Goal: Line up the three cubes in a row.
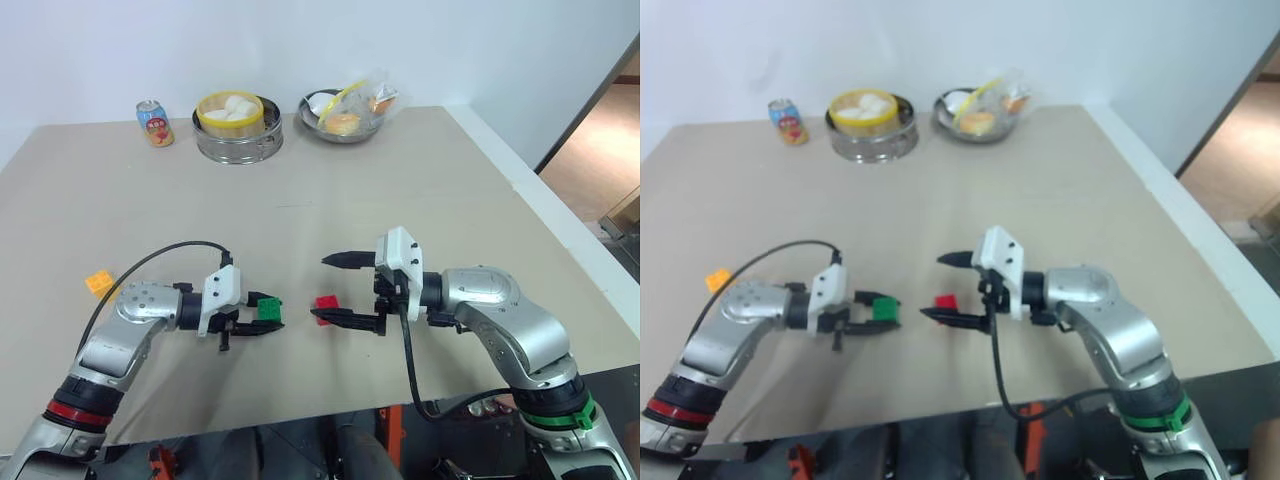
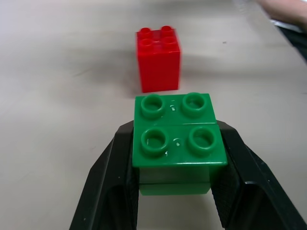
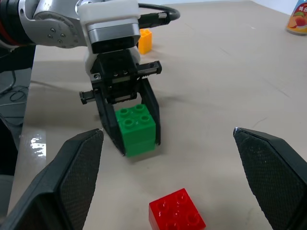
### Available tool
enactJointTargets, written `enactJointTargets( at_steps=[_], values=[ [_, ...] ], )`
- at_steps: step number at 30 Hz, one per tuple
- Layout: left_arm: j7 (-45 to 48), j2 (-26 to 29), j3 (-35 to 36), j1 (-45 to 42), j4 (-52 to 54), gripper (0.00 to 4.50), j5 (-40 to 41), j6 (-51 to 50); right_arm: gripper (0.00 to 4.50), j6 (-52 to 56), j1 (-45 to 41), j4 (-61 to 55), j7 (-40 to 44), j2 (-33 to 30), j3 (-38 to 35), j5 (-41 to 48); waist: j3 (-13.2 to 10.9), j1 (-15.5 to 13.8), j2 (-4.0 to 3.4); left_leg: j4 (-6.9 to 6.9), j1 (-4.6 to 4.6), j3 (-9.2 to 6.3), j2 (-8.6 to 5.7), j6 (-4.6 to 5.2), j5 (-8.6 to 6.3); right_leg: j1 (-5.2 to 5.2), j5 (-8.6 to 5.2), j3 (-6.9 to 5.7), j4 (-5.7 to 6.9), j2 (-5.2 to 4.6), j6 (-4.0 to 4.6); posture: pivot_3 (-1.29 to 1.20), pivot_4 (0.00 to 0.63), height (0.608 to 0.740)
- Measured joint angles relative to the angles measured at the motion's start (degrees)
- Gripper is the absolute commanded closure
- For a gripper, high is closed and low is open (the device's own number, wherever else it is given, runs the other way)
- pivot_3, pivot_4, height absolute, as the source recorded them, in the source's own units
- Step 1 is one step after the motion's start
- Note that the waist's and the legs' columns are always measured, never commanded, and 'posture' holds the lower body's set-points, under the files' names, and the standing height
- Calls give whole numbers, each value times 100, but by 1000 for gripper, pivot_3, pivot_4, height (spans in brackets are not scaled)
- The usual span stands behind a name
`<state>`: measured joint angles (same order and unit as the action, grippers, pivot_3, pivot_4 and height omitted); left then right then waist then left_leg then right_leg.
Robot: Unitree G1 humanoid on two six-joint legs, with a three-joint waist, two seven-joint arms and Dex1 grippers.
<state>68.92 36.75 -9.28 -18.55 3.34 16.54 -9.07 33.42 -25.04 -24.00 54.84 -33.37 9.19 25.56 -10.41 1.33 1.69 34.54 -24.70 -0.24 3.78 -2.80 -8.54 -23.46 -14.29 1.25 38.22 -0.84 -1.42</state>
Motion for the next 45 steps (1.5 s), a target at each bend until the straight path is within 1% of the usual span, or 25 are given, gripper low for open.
enactJointTargets(
  at_steps=[4, 11, 13, 18, 19, 20, 24, 26, 27, 29, 31, 32, 33, 35, 38, 39, 40, 42, 45],
  values=[
    [-76, -6, -90, 1, -66, 3141, -144, 1, 0, -110, 33, 22, 0, 1, 0, -9, 0, -3, 0, 0, -4, 1, -1, 0, 0, 0, 0, 1, -1, -2, -3, 0, 150, 740],
    [-79, -5, -159, 1, -67, 3141, -161, -26, 0, -297, 51, 213, 10, 1, 21, -104, 0, -3, 0, 0, -2, 0, -1, 0, 0, 0, 1, 0, 0, -1, -2, 0, 150, 740],
    [-70, -1, -179, 1, -88, 2106, -189, -81, 0, -346, 51, 289, 11, 1, 24, -121, 0, -3, 0, 1, -2, 0, -1, 0, 0, 1, 1, 1, 0, -1, -2, 0, 150, 740],
    [-32, 3, -183, 1, -228, 386, -197, -91, 0, -445, 52, 317, 21, 2, 67, -163, 0, -3, 0, 1, -2, 0, -1, 0, 0, 1, 1, 0, 0, -1, -3, 0, 150, 740],
    [-9, 3, -183, 0, -228, 122, -197, -85, 0, -458, 54, 326, 25, 2, 79, -166, 0, -3, 0, 1, -3, 0, -1, 0, 0, 0, 1, 0, 0, -1, -3, 0, 150, 740],
    [6, 3, -179, -5, -228, 11, -192, -84, 0, -469, 54, 336, 25, 2, 101, -170, 0, -3, 0, 1, -3, 0, -1, 0, 0, 1, 1, 0, 0, -1, -3, 0, 150, 740],
    [43, 92, 9, -10, -138, 11, 62, -207, 0, -492, 57, 360, 24, 4, 151, -170, 0, -1, 0, 1, -2, 0, 0, 0, 0, 0, 1, 0, 0, 0, -3, 0, 150, 740],
    [15, 298, 350, 23, 167, 11, 440, -588, 0, -498, 58, 377, 26, 3, 151, -166, -2, 2, 4, 0, -3, -1, 3, 0, 0, -2, 1, 0, 1, 2, -2, 0, 150, 740],
    [-59, 457, 688, 45, 373, 11, 717, -912, 0, -502, 57, 391, 29, 0, 149, -162, -2, 3, 3, -1, -1, -1, 4, 0, 0, 0, 1, -1, 2, 2, -3, 0, 150, 740],
    [-172, 622, 1154, 59, 557, 11, 1026, -1267, 0, -507, 56, 403, 41, -1, 148, -160, -2, 1, 2, -1, 4, -1, 3, 0, 0, 3, 0, -2, 2, 1, -4, 0, 150, 740],
    [-664, 663, 1790, 294, 803, 11, 1524, -1978, 0, -526, 33, 446, 89, 8, 145, -141, -2, 8, 3, 0, 2, 0, 4, -1, 0, 3, 0, 0, 2, 0, -5, 0, 150, 740],
    [-902, 660, 2007, 347, 809, 11, 1591, -2139, 0, -530, 19, 478, 104, 14, 141, -132, -2, 12, 4, 0, 2, 0, 4, -1, 0, 3, 0, 0, 2, 1, -5, 0, 150, 740],
    [-1399, 622, 2374, 424, 803, 11, 1568, -2258, 0, -531, -22, 550, 113, 55, 141, -121, -2, 13, 4, 0, 4, -2, 4, 0, 0, 3, 1, -1, 2, 1, -5, 0, 150, 740],
    [-2107, 441, 2725, 452, 792, 11, 1356, -2223, 0, -545, -76, 613, 124, 106, 148, -116, -2, 1, 4, 0, 6, -3, 4, 0, 0, 7, 2, -3, 3, 1, -4, 0, 150, 740],
    [-3550, -235, 3095, 557, 807, 11, 793, -2027, 0, -636, -228, 746, 157, 204, 189, -127, -1, -7, 5, 6, 8, 0, 2, -1, 1, 14, 7, 1, 2, -3, -11, 0, 150, 740],
    [-4159, -567, 3207, 648, 879, 11, 546, -1976, 0, -673, -279, 793, 184, 232, 208, -144, 0, -7, 7, 11, 4, 2, 1, -1, 0, 14, 10, 4, 1, -5, -16, 0, 150, 740],
    [-4588, -786, 3235, 739, 956, 11, 364, -1960, 0, -710, -287, 826, 228, 237, 217, -163, 1, -8, 17, 12, 1, 2, 0, -1, 0, 13, 14, 5, 0, -5, -22, 0, 150, 740],
    [-5356, -1185, 3282, 901, 1238, 11, 81, -1950, 0, -746, -299, 907, 287, 243, 236, -182, 0, -16, 31, 14, -2, 1, 0, -1, 0, 12, 16, 5, -1, -5, -24, 0, 150, 740],
    [-6201, -1757, 3437, 981, 1759, 11, -116, -1978, 0, -783, -353, 1017, 400, 244, 277, -224, 0, -15, 33, 14, 2, 3, -1, -2, 0, 13, 20, 8, -1, -4, -21, 0, 150, 740]
  ],
)
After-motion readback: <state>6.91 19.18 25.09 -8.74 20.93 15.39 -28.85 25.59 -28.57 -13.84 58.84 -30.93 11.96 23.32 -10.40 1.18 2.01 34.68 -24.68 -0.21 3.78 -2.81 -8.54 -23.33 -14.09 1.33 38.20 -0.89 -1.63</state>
